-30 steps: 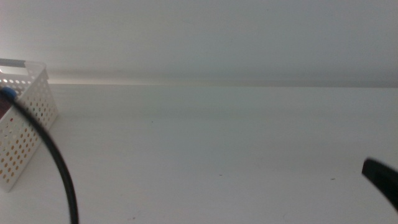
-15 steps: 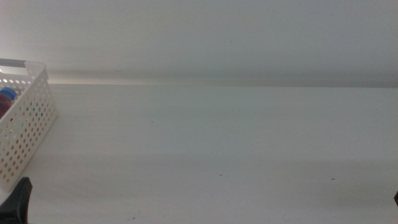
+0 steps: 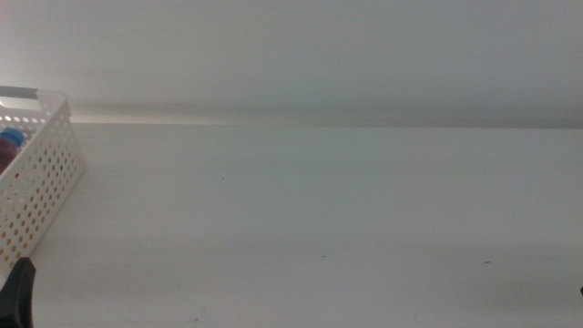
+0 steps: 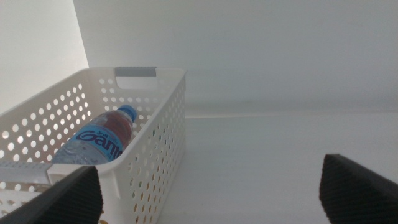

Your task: Use arms to grab the bottles and put them into the dustbin to the left of the table.

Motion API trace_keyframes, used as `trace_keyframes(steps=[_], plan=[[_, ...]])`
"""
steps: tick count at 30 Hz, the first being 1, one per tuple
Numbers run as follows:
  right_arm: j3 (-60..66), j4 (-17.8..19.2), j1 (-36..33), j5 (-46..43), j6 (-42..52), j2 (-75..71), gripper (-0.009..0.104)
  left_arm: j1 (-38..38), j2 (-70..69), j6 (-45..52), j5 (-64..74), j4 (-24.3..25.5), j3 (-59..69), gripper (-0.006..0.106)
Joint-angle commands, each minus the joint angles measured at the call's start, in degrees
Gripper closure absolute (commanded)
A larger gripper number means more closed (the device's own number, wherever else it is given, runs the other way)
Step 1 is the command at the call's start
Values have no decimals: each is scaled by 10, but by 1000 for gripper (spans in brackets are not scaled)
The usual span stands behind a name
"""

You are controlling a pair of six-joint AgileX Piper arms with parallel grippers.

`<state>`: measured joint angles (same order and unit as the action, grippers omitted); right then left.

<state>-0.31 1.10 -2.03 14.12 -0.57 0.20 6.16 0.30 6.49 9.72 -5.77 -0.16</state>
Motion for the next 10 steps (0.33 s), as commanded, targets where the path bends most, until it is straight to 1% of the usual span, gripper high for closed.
trace_keyframes(steps=[1, 10], plan=[[25, 3, 3, -8, 6, -22, 10, 1, -25, -6, -9, -1, 24, 7], [25, 2, 3, -16, 6, -22, 10, 1, -24, -6, -9, -2, 24, 7]])
